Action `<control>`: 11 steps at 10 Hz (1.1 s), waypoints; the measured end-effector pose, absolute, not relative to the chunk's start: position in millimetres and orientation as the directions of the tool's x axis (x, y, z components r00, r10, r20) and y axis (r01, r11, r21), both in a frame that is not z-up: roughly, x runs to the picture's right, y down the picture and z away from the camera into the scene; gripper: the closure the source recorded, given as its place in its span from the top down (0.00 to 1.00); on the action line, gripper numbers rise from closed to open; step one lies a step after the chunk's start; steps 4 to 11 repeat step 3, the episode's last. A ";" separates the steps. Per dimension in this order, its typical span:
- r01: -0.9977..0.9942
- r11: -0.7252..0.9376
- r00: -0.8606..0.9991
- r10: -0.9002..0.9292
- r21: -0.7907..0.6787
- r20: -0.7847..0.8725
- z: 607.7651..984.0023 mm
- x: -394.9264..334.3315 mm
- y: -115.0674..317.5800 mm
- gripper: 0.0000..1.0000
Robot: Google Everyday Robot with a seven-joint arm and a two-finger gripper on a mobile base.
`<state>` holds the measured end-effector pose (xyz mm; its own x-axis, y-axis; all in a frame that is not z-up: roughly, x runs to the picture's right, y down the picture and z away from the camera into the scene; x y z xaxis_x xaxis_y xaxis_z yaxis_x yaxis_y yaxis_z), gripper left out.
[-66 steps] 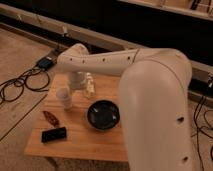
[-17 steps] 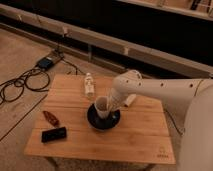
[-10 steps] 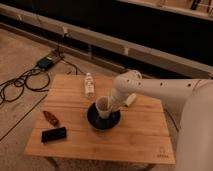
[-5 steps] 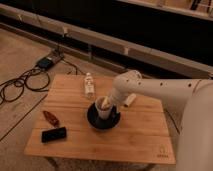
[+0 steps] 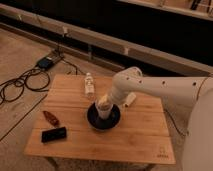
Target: Place the ceramic cup in the ceramic bowl
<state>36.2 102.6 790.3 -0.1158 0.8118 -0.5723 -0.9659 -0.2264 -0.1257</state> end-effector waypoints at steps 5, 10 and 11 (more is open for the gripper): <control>-0.974 -0.191 -0.093 0.829 -0.122 -0.551 773.1 34.0 89.5 0.80; -0.974 -0.191 -0.093 0.829 -0.122 -0.551 773.1 34.0 89.5 0.80; -0.974 -0.191 -0.093 0.829 -0.122 -0.551 773.1 34.0 89.5 0.80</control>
